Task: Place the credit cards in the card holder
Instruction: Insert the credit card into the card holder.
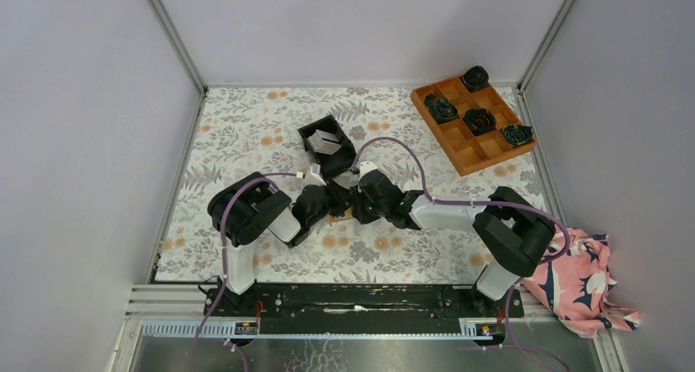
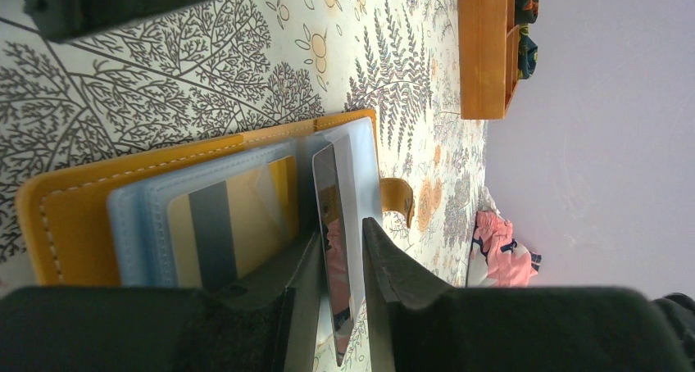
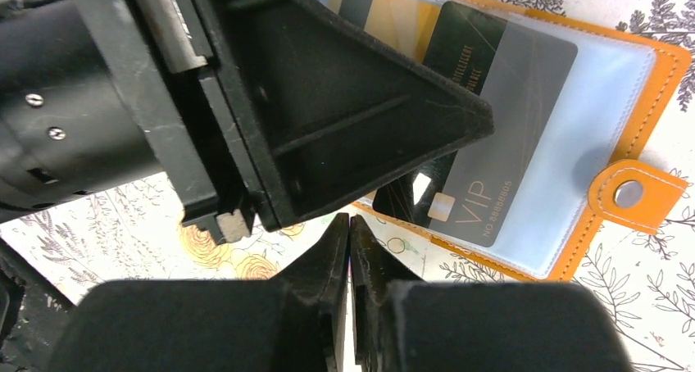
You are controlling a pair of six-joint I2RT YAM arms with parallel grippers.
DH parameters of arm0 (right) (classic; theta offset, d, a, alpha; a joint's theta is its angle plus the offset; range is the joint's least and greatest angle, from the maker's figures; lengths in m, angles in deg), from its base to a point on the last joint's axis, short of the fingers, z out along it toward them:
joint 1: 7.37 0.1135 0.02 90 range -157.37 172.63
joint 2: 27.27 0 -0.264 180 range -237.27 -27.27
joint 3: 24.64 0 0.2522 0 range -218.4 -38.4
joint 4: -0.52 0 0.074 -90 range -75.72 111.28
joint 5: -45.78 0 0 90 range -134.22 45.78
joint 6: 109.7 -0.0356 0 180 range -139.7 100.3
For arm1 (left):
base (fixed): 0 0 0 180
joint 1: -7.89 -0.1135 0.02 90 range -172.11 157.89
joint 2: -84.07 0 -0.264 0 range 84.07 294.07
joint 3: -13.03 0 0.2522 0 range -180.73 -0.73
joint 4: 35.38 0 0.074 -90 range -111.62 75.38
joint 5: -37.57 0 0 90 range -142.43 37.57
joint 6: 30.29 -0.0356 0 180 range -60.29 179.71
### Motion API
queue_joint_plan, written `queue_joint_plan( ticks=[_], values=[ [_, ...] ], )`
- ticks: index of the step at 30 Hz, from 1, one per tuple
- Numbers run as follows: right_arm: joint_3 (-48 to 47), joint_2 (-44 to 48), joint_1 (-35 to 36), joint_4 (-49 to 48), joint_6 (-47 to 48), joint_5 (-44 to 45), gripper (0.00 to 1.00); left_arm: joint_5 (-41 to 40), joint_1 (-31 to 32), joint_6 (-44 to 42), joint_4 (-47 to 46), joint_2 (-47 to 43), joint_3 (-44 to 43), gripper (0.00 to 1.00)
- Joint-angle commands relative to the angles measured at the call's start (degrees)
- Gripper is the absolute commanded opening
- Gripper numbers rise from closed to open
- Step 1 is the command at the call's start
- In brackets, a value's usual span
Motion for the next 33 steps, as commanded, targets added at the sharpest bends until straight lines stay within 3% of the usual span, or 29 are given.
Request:
queue_joint_plan(
  ticks=[1, 11, 23, 33],
  values=[
    [-2.3, -0.7, 0.5, -2.9, -0.5, 2.1, 0.08, -1.5, 0.5, -1.4, 6.8, 1.8, 0.9, 0.31],
    [-3.2, -3.6, 0.5, -5.6, -1.1, 2.0, 0.00, -1.5, 0.5, -1.8, 7.2, 2.0, 0.8, 0.31],
    [-1.8, -3.4, 0.5, -9.8, -2.4, 2.5, 0.00, -1.8, 0.6, -1.6, 6.8, 3.1, 0.8, 0.31],
    [2.8, -2.7, 0.6, -15.3, -2.9, 6.0, 0.00, -0.6, 0.5, 2.0, -0.6, 4.0, 3.1, 0.31]
  ],
)
